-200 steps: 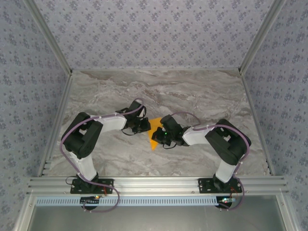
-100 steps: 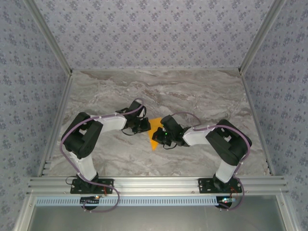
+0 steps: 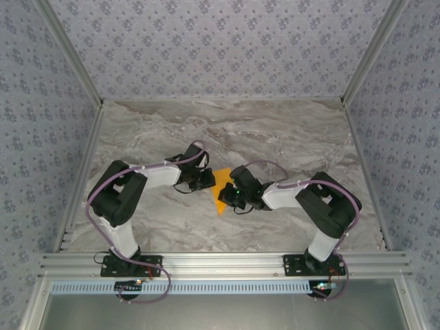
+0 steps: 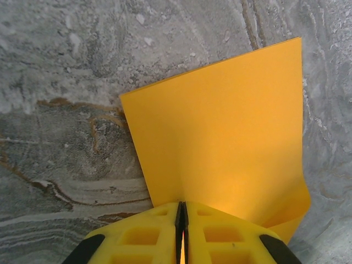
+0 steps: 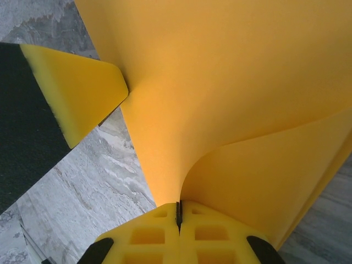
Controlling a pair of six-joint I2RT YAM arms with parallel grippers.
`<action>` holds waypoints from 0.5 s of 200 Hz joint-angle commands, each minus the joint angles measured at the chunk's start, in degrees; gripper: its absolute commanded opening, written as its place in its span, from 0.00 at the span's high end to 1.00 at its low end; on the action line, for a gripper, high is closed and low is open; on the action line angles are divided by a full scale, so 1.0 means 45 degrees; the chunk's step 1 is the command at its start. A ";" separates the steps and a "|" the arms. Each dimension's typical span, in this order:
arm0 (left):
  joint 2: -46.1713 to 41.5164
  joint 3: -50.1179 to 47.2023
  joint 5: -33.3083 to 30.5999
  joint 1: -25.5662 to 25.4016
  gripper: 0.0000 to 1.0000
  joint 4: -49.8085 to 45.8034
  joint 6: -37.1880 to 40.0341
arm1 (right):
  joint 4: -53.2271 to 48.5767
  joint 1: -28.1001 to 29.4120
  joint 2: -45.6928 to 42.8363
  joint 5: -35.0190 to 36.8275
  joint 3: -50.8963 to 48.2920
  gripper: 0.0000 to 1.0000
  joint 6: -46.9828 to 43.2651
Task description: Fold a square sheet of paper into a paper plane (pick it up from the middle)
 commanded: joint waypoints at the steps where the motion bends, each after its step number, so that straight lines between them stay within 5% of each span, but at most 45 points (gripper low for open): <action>1: 0.0466 0.0083 0.0061 -0.0097 0.86 -0.0593 0.0227 | -0.0606 0.0093 0.0031 0.0321 -0.0175 0.99 -0.0260; 55: 0.0288 0.0202 0.0127 -0.0072 0.86 -0.0715 0.0265 | -0.0624 0.0084 0.0376 0.0220 -0.0094 0.95 -0.0182; 100: -0.1135 0.0547 -0.0202 0.0401 0.80 -0.1471 0.0244 | -0.0895 0.0090 0.0416 0.0211 -0.0193 0.71 -0.0162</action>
